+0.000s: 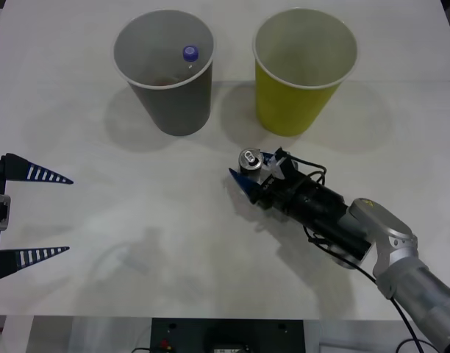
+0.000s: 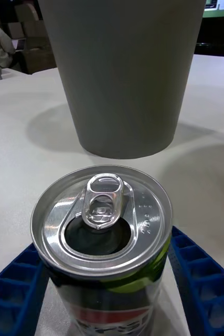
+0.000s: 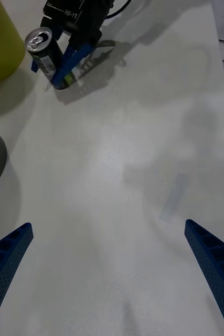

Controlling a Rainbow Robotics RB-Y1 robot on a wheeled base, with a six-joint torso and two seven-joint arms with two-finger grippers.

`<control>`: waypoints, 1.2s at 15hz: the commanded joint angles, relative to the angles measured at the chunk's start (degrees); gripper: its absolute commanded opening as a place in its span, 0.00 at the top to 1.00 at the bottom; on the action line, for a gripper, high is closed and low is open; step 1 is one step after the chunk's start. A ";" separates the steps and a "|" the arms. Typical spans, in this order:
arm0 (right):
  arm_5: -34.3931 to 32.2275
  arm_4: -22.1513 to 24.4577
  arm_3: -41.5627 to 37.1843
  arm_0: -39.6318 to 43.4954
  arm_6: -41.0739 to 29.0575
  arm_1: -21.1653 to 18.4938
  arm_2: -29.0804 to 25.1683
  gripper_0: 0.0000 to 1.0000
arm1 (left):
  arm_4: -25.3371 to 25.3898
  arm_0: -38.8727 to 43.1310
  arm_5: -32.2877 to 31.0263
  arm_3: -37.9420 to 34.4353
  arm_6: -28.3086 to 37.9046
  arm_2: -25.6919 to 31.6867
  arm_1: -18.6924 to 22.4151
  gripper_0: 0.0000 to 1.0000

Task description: Put the can into the green bin and the plastic bottle into the gray bin

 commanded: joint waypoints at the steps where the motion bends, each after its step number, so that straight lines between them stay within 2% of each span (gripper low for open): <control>1: -0.02 0.01 -0.03 0.00 -0.12 -0.14 0.17 1.00 | 0.00 0.00 0.00 0.00 0.00 0.00 0.00 0.00; 6: -1.42 0.01 -0.12 0.00 -0.30 -1.54 0.17 1.00 | 0.00 0.00 0.00 0.00 0.00 0.00 0.00 0.00; 10: -2.39 0.01 -1.79 0.00 -1.44 -4.35 0.43 1.00 | 0.00 0.00 0.00 0.00 0.00 0.00 0.00 0.00; 12: -2.39 0.45 -3.37 0.09 -4.25 -6.11 1.13 1.00 | 0.00 0.00 0.00 0.00 0.00 0.00 0.00 0.00; 14: -1.77 5.73 -7.59 0.71 -10.76 -8.66 1.31 1.00 | 0.00 0.00 0.00 0.00 0.00 0.00 0.00 0.00; 18: -1.25 20.32 -19.19 3.87 -29.83 -15.60 0.43 1.00 | 0.00 0.00 0.00 0.00 0.00 0.00 0.00 0.00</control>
